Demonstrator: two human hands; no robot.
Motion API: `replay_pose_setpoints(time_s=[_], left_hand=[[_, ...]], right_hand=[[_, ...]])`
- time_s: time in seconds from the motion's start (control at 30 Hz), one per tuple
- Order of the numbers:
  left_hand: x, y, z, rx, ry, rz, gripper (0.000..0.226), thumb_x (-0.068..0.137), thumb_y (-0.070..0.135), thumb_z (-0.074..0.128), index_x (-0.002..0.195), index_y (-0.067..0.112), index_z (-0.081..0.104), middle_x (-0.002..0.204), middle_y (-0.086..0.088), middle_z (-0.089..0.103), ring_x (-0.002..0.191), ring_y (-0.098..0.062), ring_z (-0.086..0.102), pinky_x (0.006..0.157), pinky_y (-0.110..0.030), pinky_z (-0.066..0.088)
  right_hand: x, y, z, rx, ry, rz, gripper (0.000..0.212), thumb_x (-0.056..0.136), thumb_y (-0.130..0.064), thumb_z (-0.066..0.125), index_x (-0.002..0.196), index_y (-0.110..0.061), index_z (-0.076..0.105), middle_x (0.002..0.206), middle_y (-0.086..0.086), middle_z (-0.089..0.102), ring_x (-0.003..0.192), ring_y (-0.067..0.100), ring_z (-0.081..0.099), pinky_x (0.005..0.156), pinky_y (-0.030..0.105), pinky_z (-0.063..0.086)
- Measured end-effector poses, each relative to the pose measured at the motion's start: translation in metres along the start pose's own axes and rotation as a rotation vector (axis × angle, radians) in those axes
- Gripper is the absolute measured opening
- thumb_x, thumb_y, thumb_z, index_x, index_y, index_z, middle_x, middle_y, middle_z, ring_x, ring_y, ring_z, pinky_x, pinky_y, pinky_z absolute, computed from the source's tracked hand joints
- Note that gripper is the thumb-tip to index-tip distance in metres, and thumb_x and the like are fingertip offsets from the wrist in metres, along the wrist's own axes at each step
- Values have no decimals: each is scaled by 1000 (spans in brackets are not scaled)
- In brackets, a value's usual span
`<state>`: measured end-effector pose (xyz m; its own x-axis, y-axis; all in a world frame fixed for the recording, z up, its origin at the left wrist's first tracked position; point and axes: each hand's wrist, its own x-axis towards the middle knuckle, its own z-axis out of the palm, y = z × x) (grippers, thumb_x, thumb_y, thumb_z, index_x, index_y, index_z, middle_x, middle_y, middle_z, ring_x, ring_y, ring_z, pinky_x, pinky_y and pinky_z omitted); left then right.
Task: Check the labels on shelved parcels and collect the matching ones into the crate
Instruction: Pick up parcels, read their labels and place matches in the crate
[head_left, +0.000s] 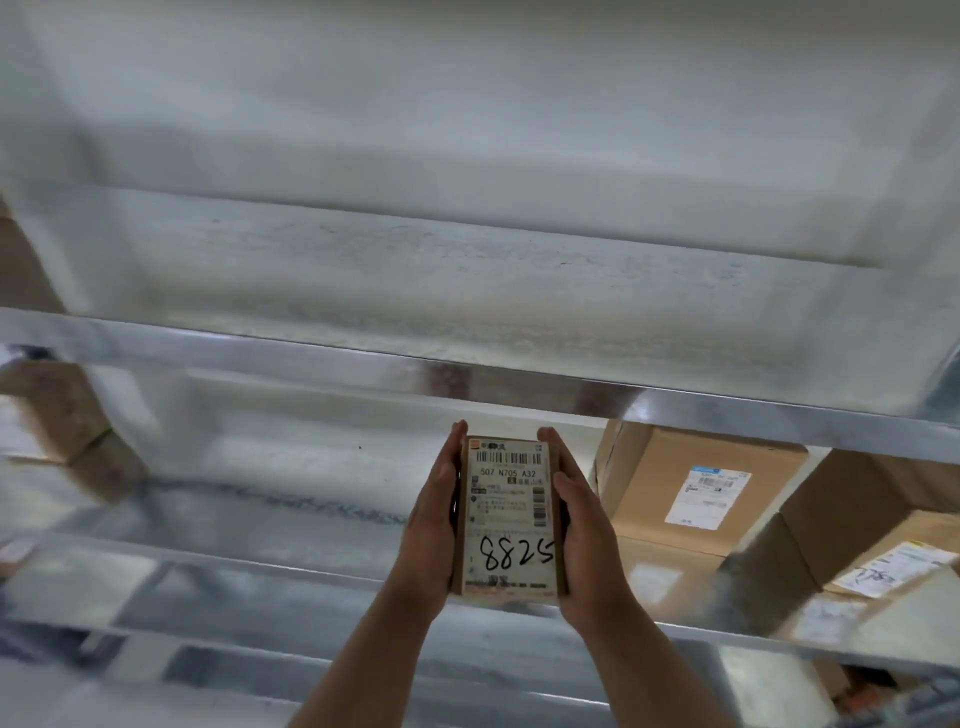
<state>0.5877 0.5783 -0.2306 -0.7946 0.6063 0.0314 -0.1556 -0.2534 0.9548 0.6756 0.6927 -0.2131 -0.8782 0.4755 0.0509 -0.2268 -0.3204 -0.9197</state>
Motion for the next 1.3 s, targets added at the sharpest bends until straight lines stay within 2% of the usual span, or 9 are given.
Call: replay_pose_setpoints(time_s=[0.07, 0.17, 0.27, 0.4, 0.53, 0.73, 0.93, 1.1, 1.3], left_hand=[[-13, 3, -19, 36, 83, 40, 52, 109, 49, 30, 157, 32, 39, 141, -10, 64, 129, -27, 64, 108, -51, 51], [-39, 15, -54, 44, 203, 49, 58, 106, 51, 32, 159, 28, 36, 138, -13, 65, 129, -33, 62, 111, -59, 47], [-67, 25, -98, 46, 330, 71, 49, 110, 49, 30, 157, 38, 36, 135, -4, 69, 127, -24, 65, 112, -51, 48], [-117, 40, -173, 27, 521, 95, 54, 103, 49, 35, 157, 41, 35, 139, -3, 67, 128, -24, 64, 109, -51, 50], [-174, 66, -249, -43, 687, 161, 38, 113, 29, 27, 138, 47, 49, 118, 10, 77, 112, -10, 72, 87, -29, 59], [-258, 102, -361, -9, 873, 246, 55, 99, 39, 41, 153, 32, 44, 139, -5, 66, 130, -28, 62, 110, -53, 48], [-319, 128, -466, -58, 1034, 301, 41, 112, 17, 29, 136, 31, 60, 119, 1, 77, 113, -16, 72, 85, -26, 58], [-338, 143, -545, -80, 1153, 257, 42, 111, 25, 37, 152, 26, 49, 139, -4, 67, 129, -22, 63, 114, -48, 46], [-319, 183, -673, -31, 1216, 235, 45, 112, 19, 36, 155, 27, 45, 145, -2, 62, 133, -18, 60, 119, -47, 41]], right_hand=[[3, 5, 17, 23, -119, 63, 63, 113, -22, 25, 93, -45, 80, 99, 1, 79, 93, 20, 75, 82, 37, 62], [4, 20, 55, 7, -233, 145, 66, 113, -23, 23, 90, -47, 80, 98, 0, 79, 93, 20, 75, 82, 37, 63], [1, 45, 101, 45, -313, 247, 63, 113, -23, 26, 97, -47, 82, 106, 0, 81, 101, 20, 77, 87, 39, 59], [-9, 87, 182, 48, -388, 377, 43, 111, -20, 33, 127, -35, 69, 114, 5, 80, 104, 20, 77, 89, 43, 56], [-34, 126, 277, -18, -560, 399, 38, 110, -15, 32, 120, -27, 66, 100, 2, 81, 90, 15, 78, 75, 31, 63], [-80, 179, 412, -62, -675, 456, 35, 109, -12, 34, 123, -22, 64, 106, 7, 80, 99, 24, 75, 81, 37, 63], [-112, 235, 534, -73, -769, 548, 41, 109, -14, 33, 118, -26, 71, 114, 12, 78, 106, 27, 75, 94, 50, 58], [-114, 273, 615, -85, -845, 556, 29, 98, -26, 47, 106, -28, 75, 120, 28, 69, 106, 36, 67, 99, 62, 50], [-71, 337, 730, -96, -830, 551, 44, 88, -35, 53, 121, -8, 66, 123, 32, 66, 115, 48, 66, 101, 65, 51]])
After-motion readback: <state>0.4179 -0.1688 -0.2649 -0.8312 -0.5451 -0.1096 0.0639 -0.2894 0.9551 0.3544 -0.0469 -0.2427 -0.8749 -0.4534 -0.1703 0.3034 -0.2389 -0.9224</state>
